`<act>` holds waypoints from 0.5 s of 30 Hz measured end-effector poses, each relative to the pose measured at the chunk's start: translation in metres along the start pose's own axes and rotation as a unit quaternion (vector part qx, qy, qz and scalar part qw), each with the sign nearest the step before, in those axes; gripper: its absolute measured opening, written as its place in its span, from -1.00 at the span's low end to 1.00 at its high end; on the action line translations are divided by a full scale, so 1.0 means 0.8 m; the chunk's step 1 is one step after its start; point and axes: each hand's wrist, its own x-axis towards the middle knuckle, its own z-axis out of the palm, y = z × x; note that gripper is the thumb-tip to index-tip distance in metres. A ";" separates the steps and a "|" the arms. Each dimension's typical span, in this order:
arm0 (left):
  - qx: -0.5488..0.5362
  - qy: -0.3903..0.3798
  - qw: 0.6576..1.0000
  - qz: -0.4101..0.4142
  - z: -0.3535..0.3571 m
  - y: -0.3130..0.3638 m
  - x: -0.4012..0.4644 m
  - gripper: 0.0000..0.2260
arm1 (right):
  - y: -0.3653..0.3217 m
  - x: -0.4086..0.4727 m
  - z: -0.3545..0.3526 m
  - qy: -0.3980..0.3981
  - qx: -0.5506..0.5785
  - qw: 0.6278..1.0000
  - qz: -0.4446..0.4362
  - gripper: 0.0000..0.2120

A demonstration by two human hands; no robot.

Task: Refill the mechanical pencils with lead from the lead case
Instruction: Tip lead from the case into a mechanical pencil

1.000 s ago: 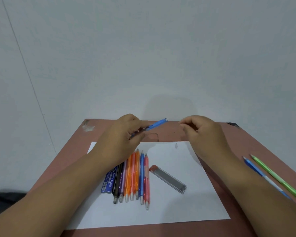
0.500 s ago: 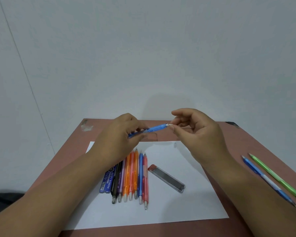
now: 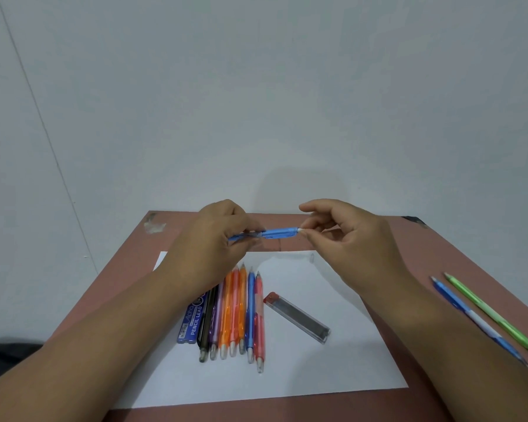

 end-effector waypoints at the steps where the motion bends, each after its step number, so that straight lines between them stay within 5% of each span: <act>1: -0.002 0.004 1.000 0.005 0.000 0.000 0.000 -0.78 | -0.001 0.000 0.000 -0.003 0.000 1.000 0.003 -0.66; 11: -0.008 0.006 1.000 0.006 0.001 0.004 -0.002 -0.77 | 0.010 0.007 -0.005 0.006 0.047 0.995 0.085 -0.69; 15: -0.007 0.011 1.000 -0.004 0.001 0.000 -0.002 -0.77 | 0.038 0.015 -0.009 -0.057 -0.089 0.985 0.137 -0.72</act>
